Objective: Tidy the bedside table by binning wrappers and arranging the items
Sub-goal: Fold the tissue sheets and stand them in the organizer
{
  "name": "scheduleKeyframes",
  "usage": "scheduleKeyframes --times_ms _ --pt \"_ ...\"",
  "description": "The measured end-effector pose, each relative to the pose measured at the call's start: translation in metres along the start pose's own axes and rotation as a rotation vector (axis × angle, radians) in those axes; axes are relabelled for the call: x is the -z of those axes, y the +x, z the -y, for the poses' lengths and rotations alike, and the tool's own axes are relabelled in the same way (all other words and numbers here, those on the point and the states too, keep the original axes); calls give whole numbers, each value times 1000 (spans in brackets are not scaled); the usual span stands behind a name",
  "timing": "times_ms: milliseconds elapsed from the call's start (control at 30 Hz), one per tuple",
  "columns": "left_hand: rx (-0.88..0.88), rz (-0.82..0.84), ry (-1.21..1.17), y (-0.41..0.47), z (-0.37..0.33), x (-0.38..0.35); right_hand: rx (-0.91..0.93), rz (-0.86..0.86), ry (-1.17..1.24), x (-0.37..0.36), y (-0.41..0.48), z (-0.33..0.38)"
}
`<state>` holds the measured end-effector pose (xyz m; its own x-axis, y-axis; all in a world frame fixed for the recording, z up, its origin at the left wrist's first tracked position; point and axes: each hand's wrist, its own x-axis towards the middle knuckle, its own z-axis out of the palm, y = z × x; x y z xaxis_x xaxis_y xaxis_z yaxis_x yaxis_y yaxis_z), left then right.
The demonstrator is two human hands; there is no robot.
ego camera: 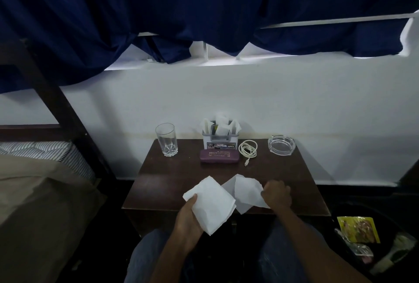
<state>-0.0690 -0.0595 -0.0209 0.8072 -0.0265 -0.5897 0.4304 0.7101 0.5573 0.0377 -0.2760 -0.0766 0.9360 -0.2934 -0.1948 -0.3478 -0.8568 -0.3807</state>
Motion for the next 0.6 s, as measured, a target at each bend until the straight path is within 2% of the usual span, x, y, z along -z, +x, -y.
scheduleKeyframes --times_ms 67,167,233,300,467,533,600 --pt "-29 -75 32 1 0 -3 -57 -2 159 3 2 1" --pt "-101 -165 82 5 1 -5 -89 -32 572 13 -6 1" --pt "-113 -168 86 3 2 -6 -63 -66 798 22 -21 3" --pt "-110 -160 67 0 3 -6 16 -114 916 29 -40 6" --pt "-73 -124 106 -4 7 -9 354 -251 948 32 -92 31" --pt "-50 -100 88 -7 7 -8 540 -274 819 21 -112 43" --pt "-29 -85 83 -10 5 -6 732 -345 578 8 -126 50"
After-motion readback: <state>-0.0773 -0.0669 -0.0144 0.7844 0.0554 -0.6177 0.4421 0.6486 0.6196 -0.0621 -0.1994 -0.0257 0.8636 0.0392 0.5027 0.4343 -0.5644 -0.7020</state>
